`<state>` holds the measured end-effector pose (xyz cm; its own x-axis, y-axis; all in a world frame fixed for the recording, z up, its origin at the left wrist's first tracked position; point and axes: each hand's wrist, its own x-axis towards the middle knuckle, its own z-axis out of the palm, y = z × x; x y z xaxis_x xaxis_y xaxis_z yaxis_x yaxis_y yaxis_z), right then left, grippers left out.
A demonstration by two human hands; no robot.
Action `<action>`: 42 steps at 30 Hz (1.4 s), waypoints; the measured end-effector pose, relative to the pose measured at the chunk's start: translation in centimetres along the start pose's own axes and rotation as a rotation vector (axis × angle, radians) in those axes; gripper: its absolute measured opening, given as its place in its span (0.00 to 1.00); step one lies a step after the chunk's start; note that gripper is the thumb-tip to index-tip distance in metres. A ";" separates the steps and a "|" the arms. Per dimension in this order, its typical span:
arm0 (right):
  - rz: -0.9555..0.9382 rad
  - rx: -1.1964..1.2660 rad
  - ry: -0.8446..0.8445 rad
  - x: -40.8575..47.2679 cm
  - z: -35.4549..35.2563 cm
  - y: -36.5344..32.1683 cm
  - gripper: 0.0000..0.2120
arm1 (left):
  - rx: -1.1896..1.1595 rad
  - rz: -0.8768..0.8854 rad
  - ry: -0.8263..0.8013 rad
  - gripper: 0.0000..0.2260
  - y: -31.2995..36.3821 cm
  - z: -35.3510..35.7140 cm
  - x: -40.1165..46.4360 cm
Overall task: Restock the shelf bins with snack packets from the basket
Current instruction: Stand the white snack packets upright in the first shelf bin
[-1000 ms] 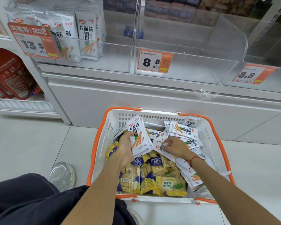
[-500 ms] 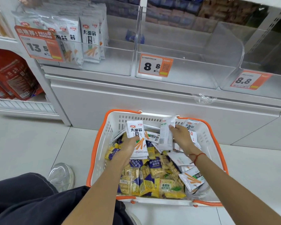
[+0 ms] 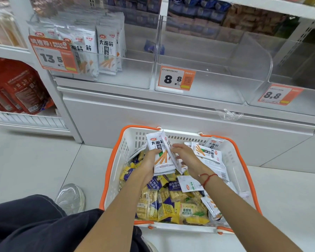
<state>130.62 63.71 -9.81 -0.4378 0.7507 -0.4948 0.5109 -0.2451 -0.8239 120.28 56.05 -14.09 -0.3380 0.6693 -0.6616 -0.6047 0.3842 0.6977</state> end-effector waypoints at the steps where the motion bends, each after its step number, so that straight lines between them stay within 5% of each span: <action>1: 0.009 -0.023 -0.005 0.0 -0.3 0.1 0.13 | -0.025 0.013 0.015 0.09 0.0 0.0 0.0; 4: 0.053 -0.052 -0.069 -0.6 -0.9 0.0 0.06 | -0.064 0.005 0.050 0.12 0.3 0.1 -0.2; 14: -0.120 -0.111 -0.024 -2.1 1.6 -5.1 0.13 | -0.052 0.130 -0.004 0.20 4.6 2.1 -4.0; 18: -0.164 -0.072 -0.108 -3.8 2.2 -9.4 0.12 | -0.058 0.220 -0.062 0.15 8.8 0.6 -7.5; 22: -0.260 -0.108 -0.218 -4.9 4.7 -13.9 0.12 | 0.080 0.329 0.032 0.21 12.4 -2.1 -10.1; 33: -0.462 -0.156 -0.270 -5.8 7.5 -24.1 0.15 | 0.500 0.534 0.094 0.11 22.7 -6.5 -15.1; 37: -0.643 -0.128 -0.294 -5.7 6.7 -26.0 0.14 | 0.622 0.606 0.075 0.19 26.8 -7.8 -15.4; 42: -0.895 -0.194 -0.082 -2.5 7.3 -27.9 0.19 | 0.723 0.842 0.103 0.22 31.2 -8.9 -13.8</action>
<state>112.05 64.16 12.39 -0.7771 0.5629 0.2813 0.0682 0.5197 -0.8516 99.62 53.15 14.36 -0.5208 0.8476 0.1018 0.3964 0.1345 0.9082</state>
